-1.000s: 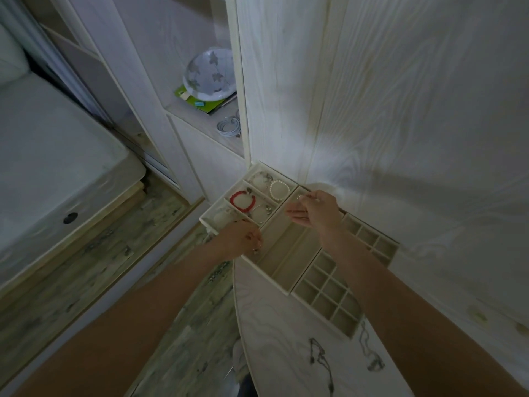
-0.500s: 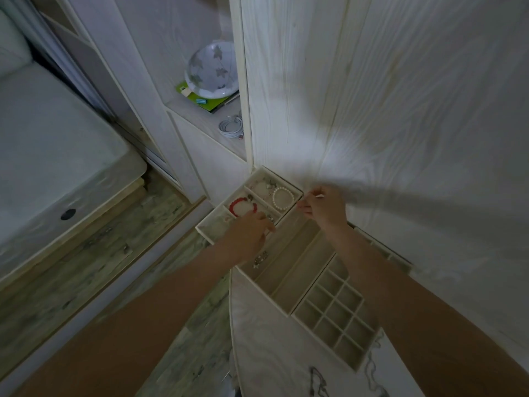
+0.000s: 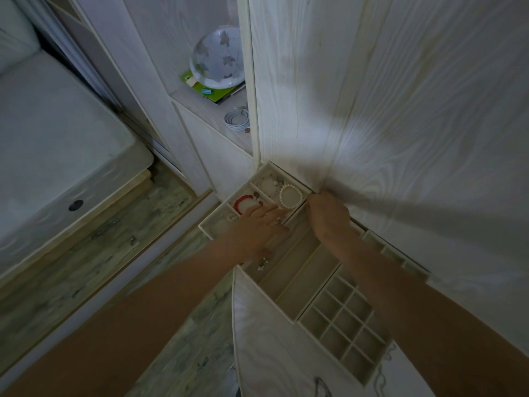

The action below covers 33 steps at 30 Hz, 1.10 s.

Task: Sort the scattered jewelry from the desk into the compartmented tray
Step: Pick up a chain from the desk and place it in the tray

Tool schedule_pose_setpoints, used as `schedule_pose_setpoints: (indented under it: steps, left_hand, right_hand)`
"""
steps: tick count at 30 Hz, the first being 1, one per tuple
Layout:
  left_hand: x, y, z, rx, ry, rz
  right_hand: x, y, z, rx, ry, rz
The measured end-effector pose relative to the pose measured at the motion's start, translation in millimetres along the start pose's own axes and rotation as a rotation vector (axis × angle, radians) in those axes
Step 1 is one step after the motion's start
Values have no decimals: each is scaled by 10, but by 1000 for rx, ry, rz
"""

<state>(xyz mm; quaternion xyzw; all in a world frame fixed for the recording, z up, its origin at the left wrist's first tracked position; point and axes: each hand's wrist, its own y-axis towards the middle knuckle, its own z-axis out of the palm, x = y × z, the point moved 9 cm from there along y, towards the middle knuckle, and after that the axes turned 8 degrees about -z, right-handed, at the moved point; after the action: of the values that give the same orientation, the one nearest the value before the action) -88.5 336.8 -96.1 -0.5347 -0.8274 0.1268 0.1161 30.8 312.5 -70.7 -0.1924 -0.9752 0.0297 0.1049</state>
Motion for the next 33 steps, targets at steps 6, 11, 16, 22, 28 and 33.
schedule_pose_setpoints:
  steps: [6, 11, 16, 22, 28, 33]
  left_hand:
    - [-26, -88, 103, 71, 61, 8]
    - [-65, -109, 53, 92, 143, -19]
    - [-79, -78, 102, 89, 263, -24]
    - [-95, -102, 122, 81, 345, -37]
    - [-114, -124, 100, 85, 365, -36]
    - [-142, -120, 111, 136, 334, -9]
  right_hand:
    - [85, -151, -4, -29, -25, -54]
    - [77, -269, 106, 20, -4, -52]
    - [-47, -423, 102, 29, 57, -13]
    - [-25, -420, 164, 76, 76, -88]
    - [89, -294, 378, 210, -36, -271]
    - [49, -197, 284, 147, -192, -314]
